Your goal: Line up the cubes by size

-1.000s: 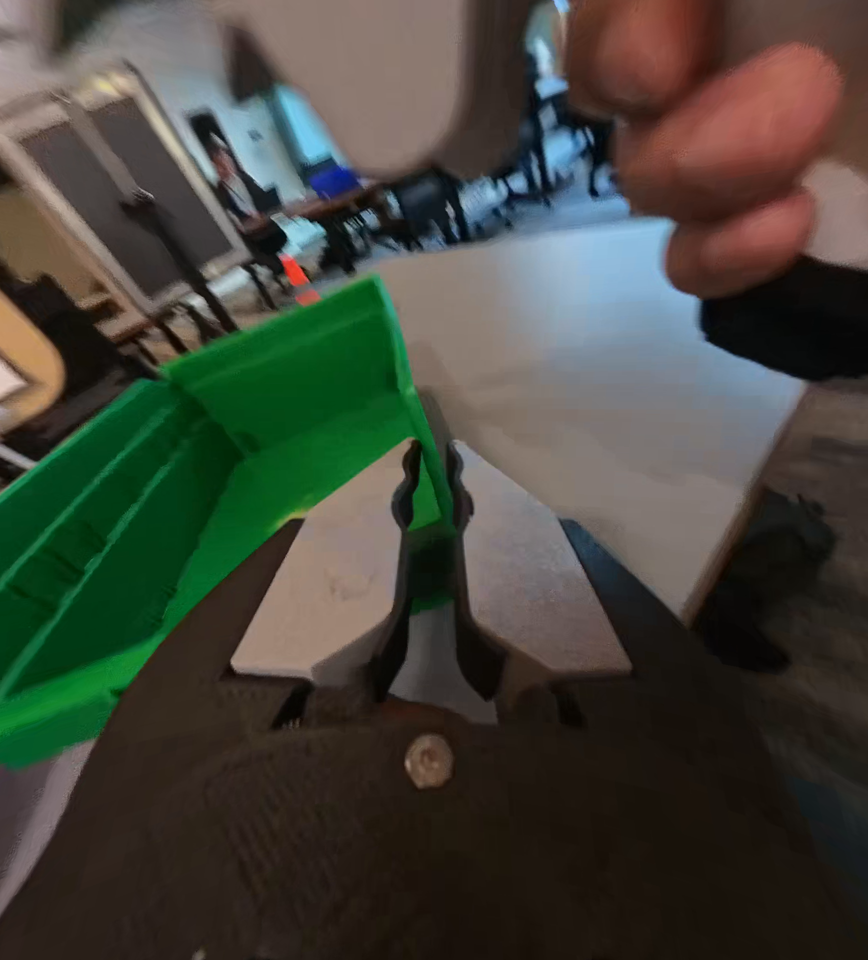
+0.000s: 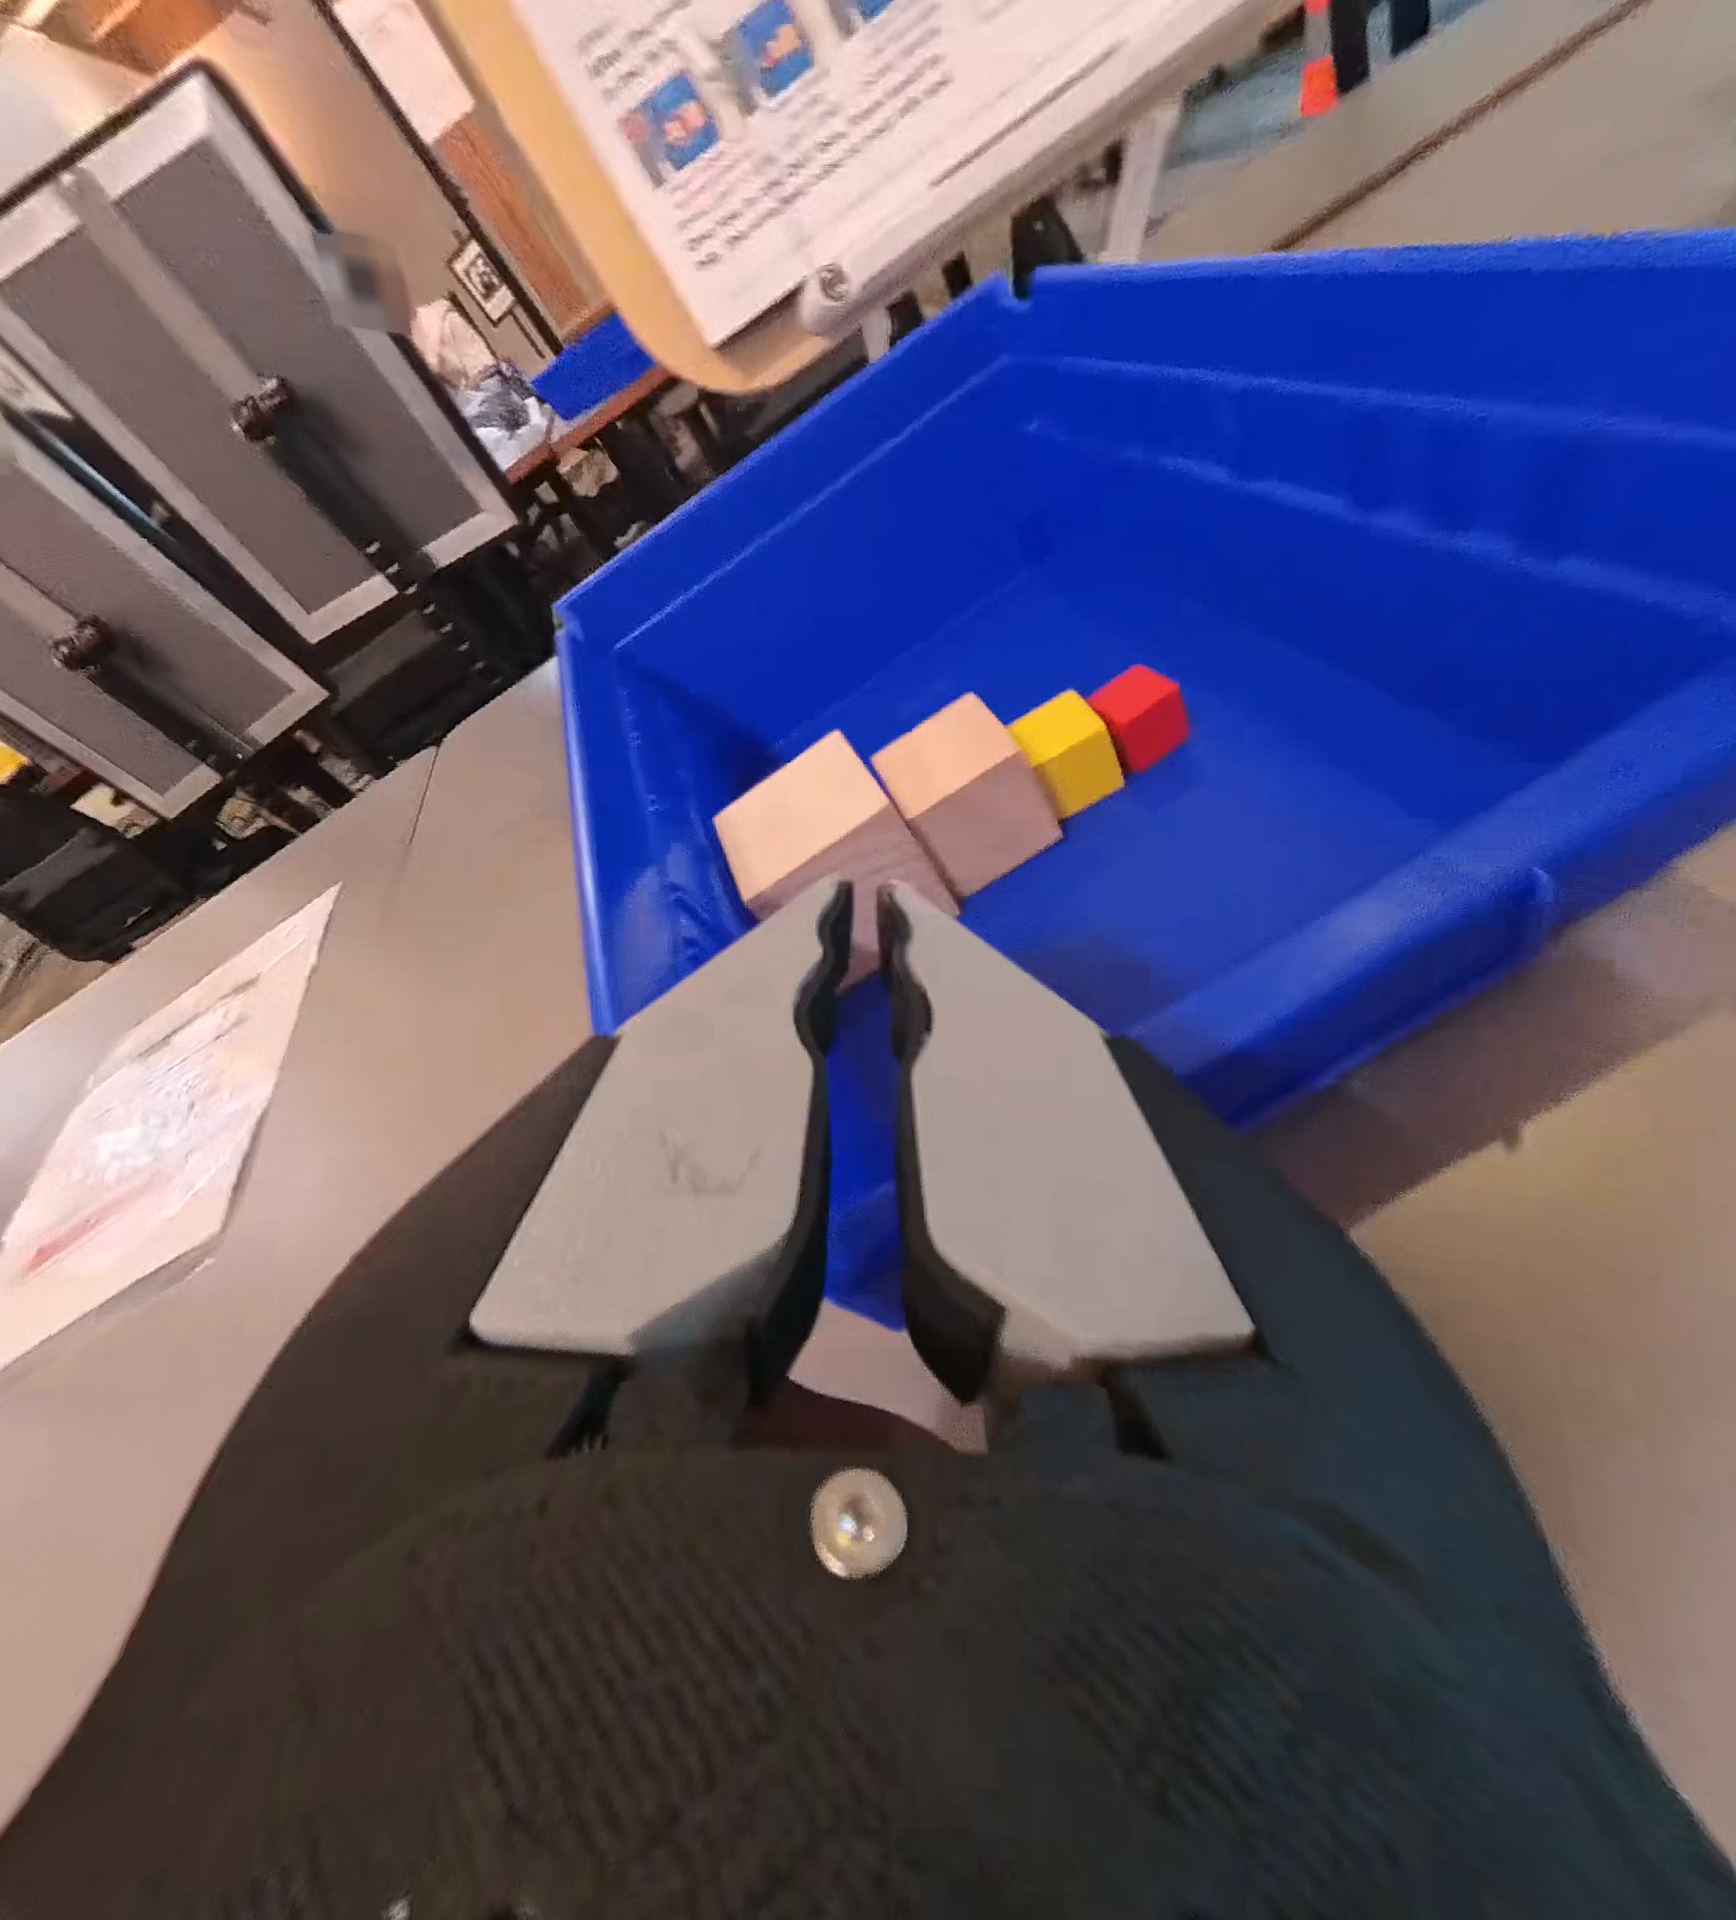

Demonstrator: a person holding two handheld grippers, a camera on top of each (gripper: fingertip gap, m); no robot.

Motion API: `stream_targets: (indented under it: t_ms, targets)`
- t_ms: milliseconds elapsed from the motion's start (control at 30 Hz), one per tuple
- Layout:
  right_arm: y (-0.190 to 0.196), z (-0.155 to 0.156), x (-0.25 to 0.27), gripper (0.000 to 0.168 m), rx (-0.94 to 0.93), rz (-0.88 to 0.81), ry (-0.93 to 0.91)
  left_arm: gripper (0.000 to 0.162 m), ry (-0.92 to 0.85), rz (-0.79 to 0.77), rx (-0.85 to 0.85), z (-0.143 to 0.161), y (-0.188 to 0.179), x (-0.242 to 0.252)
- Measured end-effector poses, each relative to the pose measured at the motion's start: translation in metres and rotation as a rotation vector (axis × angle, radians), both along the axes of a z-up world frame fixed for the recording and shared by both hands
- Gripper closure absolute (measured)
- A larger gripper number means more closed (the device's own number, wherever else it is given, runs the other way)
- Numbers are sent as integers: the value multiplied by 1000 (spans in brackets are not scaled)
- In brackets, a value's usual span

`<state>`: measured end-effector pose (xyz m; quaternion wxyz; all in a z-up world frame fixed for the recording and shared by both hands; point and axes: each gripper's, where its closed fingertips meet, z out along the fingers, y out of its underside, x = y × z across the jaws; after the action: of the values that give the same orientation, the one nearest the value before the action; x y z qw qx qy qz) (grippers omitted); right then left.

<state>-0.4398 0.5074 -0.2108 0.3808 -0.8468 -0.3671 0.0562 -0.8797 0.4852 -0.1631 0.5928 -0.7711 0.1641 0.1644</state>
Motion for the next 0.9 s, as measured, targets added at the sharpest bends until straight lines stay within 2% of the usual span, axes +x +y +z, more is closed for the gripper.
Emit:
stream_targets:
  t_ms: [67, 133, 167, 233, 300, 400, 433, 567, 633, 667, 767, 833, 900]
  targets:
    - [12, -4, 18, 105, -19, -25, -12, 150, -91, -87, 13, 4, -5, 8]
    - [7, -8, 18, 102, -77, 32, 4, 147, -114, -302, -13, 7, -18, 42]
    - [1, -4, 10, 101, -84, 89, 43, 140, -84, -408, -50, 5, -28, 60]
    - [-11, 5, -8, 101, -81, 208, 94, 118, 18, -457, -156, -7, -32, 74]
    - [-15, 7, -20, 101, -89, 278, 78, 105, 88, -474, -277, -20, -27, 84]
    - [-10, -4, -27, 102, -115, 319, -11, 114, 190, -456, -382, -33, -7, 86]
    - [-6, -8, -26, 104, -128, 315, -45, 112, 209, -467, -438, -40, -5, 87]
    - [12, -16, -6, 123, -107, 285, -199, 138, 241, -516, -559, -52, -6, 93]
    - [20, -17, 5, 110, -109, 269, -229, 138, 256, -507, -581, -52, -7, 90]
    - [21, -18, 8, 110, -126, 273, -220, 138, 262, -504, -588, -52, -7, 87]
    - [27, -19, 22, 115, -138, 290, -263, 138, 262, -506, -608, -52, -12, 77]
    - [34, -19, 38, 127, -126, 303, -351, 138, 255, -493, -632, -52, -17, 65]
    - [46, -18, 55, 129, -98, 291, -456, 138, 258, -471, -650, -52, -21, 52]
